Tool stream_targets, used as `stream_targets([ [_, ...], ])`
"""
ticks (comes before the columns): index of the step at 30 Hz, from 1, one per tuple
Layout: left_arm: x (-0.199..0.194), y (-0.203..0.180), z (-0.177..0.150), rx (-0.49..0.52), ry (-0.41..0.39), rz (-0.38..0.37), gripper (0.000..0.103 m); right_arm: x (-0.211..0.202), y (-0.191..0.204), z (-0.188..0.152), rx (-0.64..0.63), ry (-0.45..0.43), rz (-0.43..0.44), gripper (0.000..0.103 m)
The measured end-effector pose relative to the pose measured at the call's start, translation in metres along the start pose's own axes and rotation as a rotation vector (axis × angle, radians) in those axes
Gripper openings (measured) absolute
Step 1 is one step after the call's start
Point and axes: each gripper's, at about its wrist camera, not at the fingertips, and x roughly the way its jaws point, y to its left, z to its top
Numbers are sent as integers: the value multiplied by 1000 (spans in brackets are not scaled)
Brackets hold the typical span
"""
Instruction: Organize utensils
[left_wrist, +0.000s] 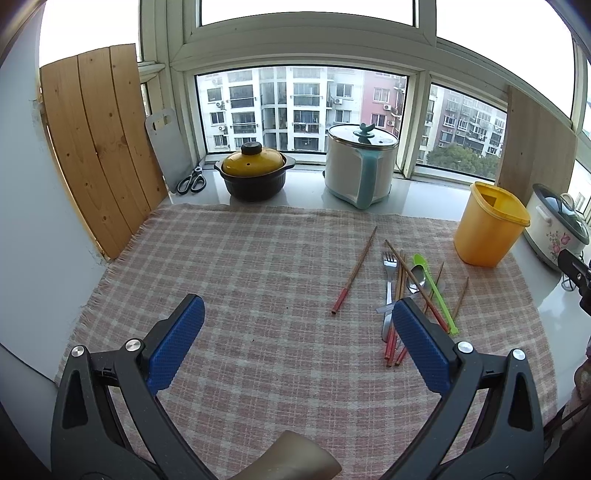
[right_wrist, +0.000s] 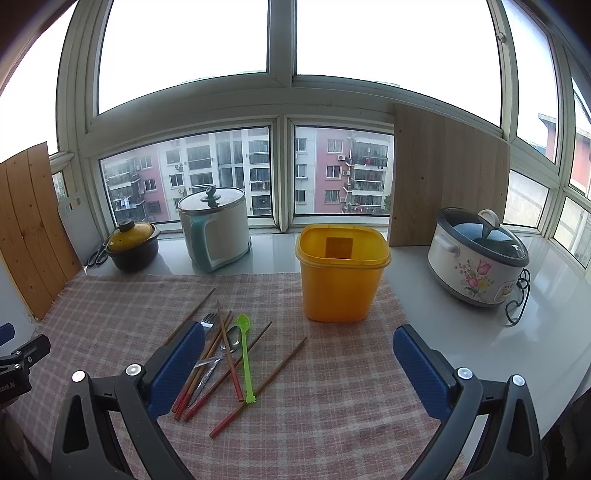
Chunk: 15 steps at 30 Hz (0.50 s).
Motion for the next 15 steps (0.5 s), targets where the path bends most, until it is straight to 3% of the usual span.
stream_targets([
  [15,0,-2,0,-2,0,-2,103,7,-3,-3,11,17,-5,103],
])
